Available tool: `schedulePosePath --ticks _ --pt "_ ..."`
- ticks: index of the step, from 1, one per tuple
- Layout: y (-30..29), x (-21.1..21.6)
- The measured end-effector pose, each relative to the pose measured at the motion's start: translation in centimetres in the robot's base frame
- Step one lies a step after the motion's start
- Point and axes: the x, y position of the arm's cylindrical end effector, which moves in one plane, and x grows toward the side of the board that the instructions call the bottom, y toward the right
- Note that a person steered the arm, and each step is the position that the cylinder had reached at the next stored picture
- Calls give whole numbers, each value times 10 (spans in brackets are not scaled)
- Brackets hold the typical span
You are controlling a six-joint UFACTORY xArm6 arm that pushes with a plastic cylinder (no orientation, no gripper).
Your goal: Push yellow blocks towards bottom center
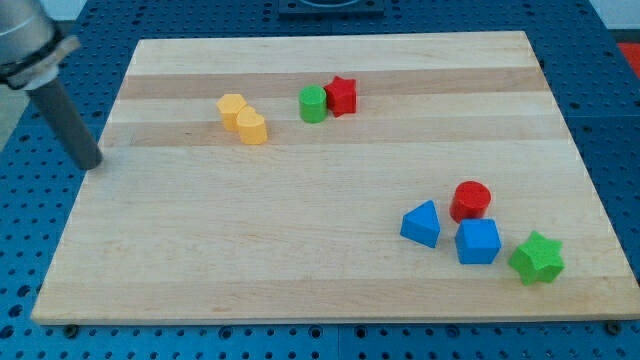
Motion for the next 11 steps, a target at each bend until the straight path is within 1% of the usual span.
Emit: schedulePosePath --ticks 1,2,3,4,5,6,7,9,11 --pt "6 -35" --pt "42 -65" --pt "101 -91" --pt "151 -107" --pt "177 -104" --pt "197 -92" --pt "195 -72" --pt "197 -18" --pt "232 31"
